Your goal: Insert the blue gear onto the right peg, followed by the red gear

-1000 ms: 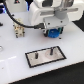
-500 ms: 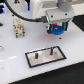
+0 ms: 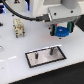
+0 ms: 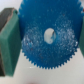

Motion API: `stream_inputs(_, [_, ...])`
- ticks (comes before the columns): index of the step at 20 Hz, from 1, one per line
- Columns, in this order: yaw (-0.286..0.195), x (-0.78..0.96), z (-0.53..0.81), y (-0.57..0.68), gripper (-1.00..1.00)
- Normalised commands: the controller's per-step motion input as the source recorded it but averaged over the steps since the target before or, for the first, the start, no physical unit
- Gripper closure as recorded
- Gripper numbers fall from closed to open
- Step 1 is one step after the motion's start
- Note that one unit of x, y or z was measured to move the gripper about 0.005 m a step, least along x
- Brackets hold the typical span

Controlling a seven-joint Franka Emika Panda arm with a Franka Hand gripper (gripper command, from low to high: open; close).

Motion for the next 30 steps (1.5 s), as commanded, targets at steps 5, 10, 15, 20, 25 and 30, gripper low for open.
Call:
stream_inputs(5, [0.0,0.68,0.25,-0.3,1.0])
stream_inputs(10, [0.0,0.65,0.18,-0.27,1.0])
stream_inputs(15, [0.0,0.54,0.05,-0.25,1.0])
stream_inputs(20, [0.0,0.43,0.0,-0.17,1.0])
stream_inputs(25, [0.0,0.29,-0.05,-0.12,1.0])
stream_inputs(30, [0.0,0.37,-0.07,-0.08,1.0])
